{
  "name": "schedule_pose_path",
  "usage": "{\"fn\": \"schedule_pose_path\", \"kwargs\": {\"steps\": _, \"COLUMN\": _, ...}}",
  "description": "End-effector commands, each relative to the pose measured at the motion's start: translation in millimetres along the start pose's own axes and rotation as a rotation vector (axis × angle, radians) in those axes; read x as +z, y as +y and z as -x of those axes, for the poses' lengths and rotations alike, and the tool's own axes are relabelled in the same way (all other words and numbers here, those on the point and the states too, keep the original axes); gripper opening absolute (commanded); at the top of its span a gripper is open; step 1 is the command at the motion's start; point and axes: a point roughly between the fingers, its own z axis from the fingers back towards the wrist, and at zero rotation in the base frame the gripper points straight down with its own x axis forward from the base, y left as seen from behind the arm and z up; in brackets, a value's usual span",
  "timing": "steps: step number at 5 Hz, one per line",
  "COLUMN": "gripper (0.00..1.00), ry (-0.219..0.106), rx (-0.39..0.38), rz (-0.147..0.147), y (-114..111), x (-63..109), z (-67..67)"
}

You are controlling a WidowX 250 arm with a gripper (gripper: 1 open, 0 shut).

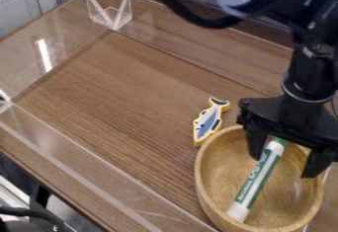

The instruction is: Remove the green marker from inside the brown bowl and put it on the table

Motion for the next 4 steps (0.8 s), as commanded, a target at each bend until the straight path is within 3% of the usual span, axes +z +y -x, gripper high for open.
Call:
{"fn": "schedule_pose_path", "kwargs": {"steps": 1, "gripper": 1.0, "ry": -0.054, "rx": 0.01, "rz": 0.035, "y": 2, "x": 15.1, "z": -6.9}}
{"fn": "schedule_pose_path", "kwargs": {"steps": 4, "gripper": 1.0, "ry": -0.051, "rx": 0.029, "rz": 0.033, "y": 12, "x": 11.1, "z": -8.5}}
